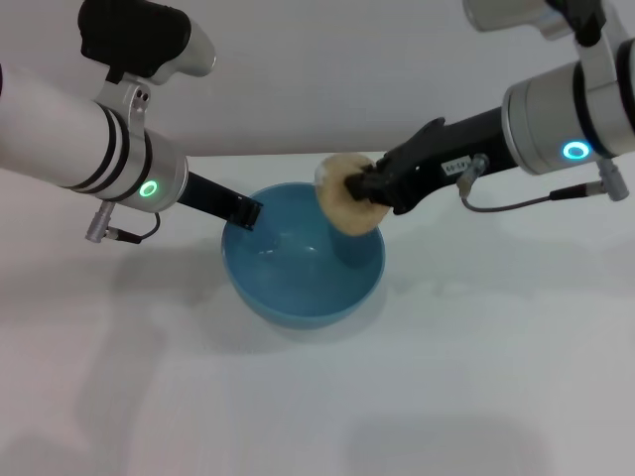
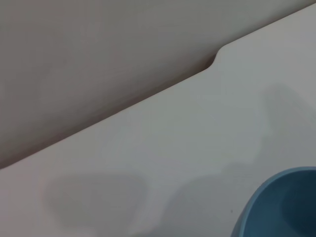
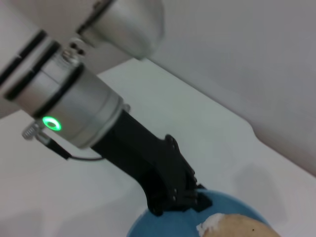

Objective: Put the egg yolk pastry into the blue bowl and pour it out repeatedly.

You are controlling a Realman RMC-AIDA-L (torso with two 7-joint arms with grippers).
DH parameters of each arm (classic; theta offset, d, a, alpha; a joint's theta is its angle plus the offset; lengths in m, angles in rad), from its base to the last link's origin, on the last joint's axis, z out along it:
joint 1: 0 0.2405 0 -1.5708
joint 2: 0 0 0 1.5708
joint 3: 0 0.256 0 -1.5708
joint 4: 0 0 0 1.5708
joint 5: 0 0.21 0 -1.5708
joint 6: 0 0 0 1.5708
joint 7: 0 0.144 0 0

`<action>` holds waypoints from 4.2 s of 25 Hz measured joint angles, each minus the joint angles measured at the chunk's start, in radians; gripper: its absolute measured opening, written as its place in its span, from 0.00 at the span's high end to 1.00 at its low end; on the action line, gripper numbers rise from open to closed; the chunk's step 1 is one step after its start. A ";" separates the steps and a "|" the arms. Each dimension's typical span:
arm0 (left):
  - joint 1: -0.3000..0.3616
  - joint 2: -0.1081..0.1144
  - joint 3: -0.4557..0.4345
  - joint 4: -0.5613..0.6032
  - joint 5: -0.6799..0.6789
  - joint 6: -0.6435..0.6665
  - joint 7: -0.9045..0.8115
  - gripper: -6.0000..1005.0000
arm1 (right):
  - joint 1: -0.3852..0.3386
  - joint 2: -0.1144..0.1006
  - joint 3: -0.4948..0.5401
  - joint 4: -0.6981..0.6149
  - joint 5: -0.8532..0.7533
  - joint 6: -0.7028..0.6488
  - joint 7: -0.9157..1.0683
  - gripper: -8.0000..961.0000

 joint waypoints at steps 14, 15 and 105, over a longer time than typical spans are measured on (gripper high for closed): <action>-0.020 0.000 0.004 0.025 -0.007 0.000 0.000 0.98 | 0.068 0.002 0.038 0.165 0.003 -0.065 -0.048 0.77; -0.021 0.000 0.004 0.025 -0.006 0.002 0.001 0.98 | 0.065 0.002 0.076 0.165 0.003 -0.079 -0.044 0.73; 0.088 -0.018 1.055 -0.238 -0.551 2.165 0.770 0.98 | -0.267 -0.001 0.665 0.378 0.093 -0.235 -0.039 0.63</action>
